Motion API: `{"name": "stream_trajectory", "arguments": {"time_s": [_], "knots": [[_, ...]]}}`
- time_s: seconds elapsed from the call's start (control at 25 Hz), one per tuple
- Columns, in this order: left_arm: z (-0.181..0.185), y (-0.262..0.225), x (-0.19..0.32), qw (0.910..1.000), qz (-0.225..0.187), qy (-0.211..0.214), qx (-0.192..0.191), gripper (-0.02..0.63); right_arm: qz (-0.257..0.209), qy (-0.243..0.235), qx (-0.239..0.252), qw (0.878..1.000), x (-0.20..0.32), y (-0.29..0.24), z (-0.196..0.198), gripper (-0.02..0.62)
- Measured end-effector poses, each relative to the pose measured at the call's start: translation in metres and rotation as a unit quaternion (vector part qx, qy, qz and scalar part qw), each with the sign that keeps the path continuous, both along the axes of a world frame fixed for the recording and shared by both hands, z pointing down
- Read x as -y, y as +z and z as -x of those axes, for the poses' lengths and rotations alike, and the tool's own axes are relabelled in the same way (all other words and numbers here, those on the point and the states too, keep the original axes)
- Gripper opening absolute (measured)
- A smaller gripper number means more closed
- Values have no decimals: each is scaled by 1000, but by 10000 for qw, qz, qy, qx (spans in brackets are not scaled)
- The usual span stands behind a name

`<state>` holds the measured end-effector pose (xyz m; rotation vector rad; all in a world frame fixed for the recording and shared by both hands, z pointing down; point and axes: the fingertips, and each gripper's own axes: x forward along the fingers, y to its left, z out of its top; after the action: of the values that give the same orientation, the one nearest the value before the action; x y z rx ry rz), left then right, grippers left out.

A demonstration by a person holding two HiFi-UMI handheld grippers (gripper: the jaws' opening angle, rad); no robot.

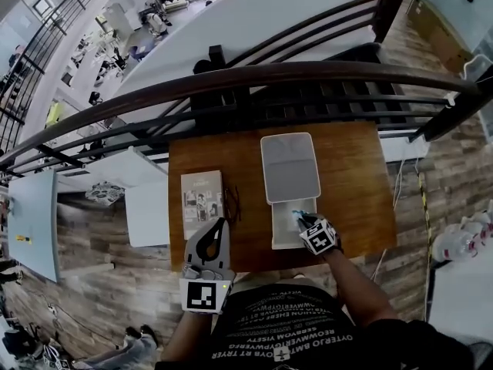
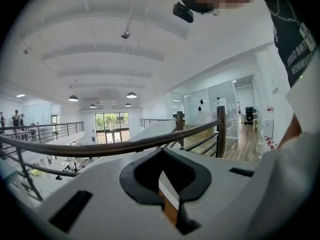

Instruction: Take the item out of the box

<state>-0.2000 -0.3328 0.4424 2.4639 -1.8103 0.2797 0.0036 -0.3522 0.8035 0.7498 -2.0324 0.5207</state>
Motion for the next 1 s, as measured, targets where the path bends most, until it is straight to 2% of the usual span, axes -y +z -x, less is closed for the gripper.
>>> {"name": "stream_trajectory", "arguments": {"time_s": [0.48, 1.0], "knots": [[-33, -7, -11, 9997, -144, 181, -19, 6, -349, 328, 602, 9970, -6, -51, -20, 34], [-54, -20, -45, 9996, -284, 66, -33, 6, -951, 258, 1012, 9900, -30, -115, -37, 34]]}}
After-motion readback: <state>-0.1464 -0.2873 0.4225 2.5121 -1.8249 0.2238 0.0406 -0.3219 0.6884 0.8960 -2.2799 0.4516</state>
